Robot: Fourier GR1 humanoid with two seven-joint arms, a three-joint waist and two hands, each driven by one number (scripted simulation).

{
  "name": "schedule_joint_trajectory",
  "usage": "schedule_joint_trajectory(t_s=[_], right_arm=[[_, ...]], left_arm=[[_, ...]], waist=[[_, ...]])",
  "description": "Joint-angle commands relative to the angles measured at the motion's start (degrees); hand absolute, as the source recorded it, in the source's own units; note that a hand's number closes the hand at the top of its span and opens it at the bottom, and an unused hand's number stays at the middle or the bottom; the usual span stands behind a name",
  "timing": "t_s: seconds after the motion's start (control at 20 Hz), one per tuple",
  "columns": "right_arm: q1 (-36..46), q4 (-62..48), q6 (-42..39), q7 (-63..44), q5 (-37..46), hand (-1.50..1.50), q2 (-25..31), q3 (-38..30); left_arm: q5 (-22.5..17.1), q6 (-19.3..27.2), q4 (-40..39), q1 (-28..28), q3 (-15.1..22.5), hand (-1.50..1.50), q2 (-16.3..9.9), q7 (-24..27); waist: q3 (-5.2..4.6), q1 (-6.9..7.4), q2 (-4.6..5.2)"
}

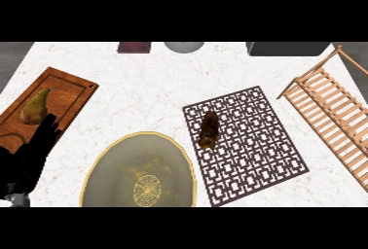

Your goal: Pick the lemon from the placemat and place it in the tiered shelf

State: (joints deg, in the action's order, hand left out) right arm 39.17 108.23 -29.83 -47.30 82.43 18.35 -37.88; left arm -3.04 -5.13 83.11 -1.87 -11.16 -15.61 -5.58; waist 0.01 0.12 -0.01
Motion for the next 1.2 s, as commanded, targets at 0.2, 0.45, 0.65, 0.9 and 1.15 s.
schedule_joint_trajectory(t_s=[0.2,0.45,0.65,0.9,1.15], right_arm=[[1.6,3.2,3.6,-0.7,-9.7,-1.5,1.7,-4.6],[3.2,3.8,9.0,-3.6,-15.1,-1.5,-1.0,-8.7],[5.0,12.1,5.5,-6.9,-20.1,-1.5,-1.0,-10.1],[7.9,25.9,-1.4,-13.4,-22.9,-1.5,-0.3,-8.4],[9.5,33.9,-14.2,-17.4,-28.8,-1.5,6.7,-15.9]], left_arm=[[0.3,0.1,-1.6,1.2,-0.4,0.0,0.6,-0.9],[-1.3,-1.3,2.5,-0.8,-1.7,0.0,-0.6,-2.4],[1.0,-0.1,-2.8,2.2,-0.9,0.0,0.4,-0.2],[1.3,-0.2,-2.5,1.8,-0.9,0.0,0.4,0.4],[0.5,0.3,0.3,-0.7,-1.7,0.0,0.8,-1.3]], waist=[[-0.01,-0.32,-0.12],[0.03,0.06,-0.14],[-0.02,-0.7,-0.2],[-0.08,-0.79,-0.39],[-0.09,-2.58,-1.3]])
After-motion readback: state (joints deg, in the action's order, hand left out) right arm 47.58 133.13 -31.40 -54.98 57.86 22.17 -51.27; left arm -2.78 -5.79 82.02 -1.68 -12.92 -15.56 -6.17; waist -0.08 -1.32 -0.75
